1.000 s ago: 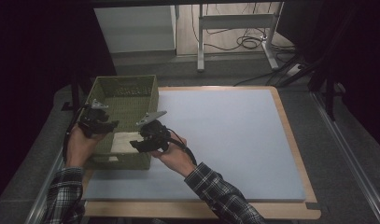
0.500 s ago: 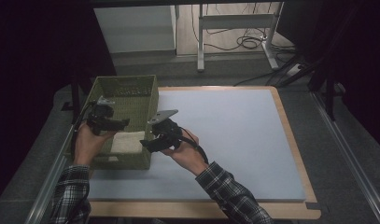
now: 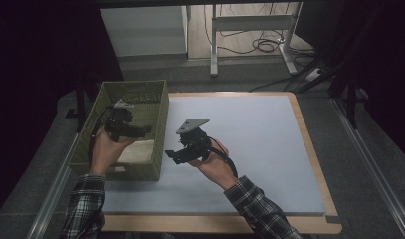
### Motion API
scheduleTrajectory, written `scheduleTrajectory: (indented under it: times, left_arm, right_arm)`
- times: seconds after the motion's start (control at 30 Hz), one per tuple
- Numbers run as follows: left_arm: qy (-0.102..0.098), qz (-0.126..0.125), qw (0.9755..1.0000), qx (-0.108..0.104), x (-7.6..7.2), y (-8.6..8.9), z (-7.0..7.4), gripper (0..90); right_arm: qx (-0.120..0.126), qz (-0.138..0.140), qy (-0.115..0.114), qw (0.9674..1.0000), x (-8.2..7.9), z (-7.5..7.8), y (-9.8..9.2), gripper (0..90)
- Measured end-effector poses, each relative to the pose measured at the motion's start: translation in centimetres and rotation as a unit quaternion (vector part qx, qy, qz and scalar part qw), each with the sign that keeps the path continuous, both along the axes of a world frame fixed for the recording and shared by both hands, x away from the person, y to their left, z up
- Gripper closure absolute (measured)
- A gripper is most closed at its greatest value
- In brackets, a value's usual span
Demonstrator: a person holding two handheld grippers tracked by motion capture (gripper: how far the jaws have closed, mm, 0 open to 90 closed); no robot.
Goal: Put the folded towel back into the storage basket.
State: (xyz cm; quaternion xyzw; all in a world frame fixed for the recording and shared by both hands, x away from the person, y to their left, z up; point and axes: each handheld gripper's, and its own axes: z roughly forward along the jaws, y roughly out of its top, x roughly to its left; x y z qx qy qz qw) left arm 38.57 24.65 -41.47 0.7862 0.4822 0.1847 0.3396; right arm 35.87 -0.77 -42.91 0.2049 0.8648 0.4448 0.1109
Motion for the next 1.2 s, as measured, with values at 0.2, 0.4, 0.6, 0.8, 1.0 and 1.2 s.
scheduleTrajectory:
  times: [0.2,0.4,0.6,0.8,1.0,1.2]
  left_arm:
    - [-0.002,-0.021,0.9997,-0.01,0.0,-2.6,0.5,7.1]
    - [-0.003,-0.047,0.9988,-0.011,-0.2,-5.4,0.7,3.3]
    - [-0.007,-0.072,0.9974,-0.008,-1.0,-8.5,0.6,1.9]
    - [-0.009,-0.094,0.9953,-0.022,-1.7,-11.3,-0.3,1.3]
    - [-0.017,-0.116,0.9926,-0.031,-3.0,-13.9,-1.6,1.1]
    - [-0.014,-0.128,0.9913,-0.026,-4.0,-15.9,-4.4,1.1]
  right_arm:
    - [0.006,-0.01,0.008,0.9999,0.0,-0.2,-2.3,18.8]
    - [0.008,-0.02,0.011,0.9997,-0.3,-0.5,-4.9,16.6]
    - [-0.009,-0.024,0.004,0.9997,-0.7,-1.0,-7.7,14.0]
    - [-0.011,-0.043,0.009,0.9989,-0.9,-1.7,-10.8,13.2]
    - [-0.008,-0.063,0.011,0.9979,-1.3,-2.5,-13.6,12.6]
    - [-0.011,-0.076,0.016,0.9969,-1.9,-4.1,-16.0,12.1]
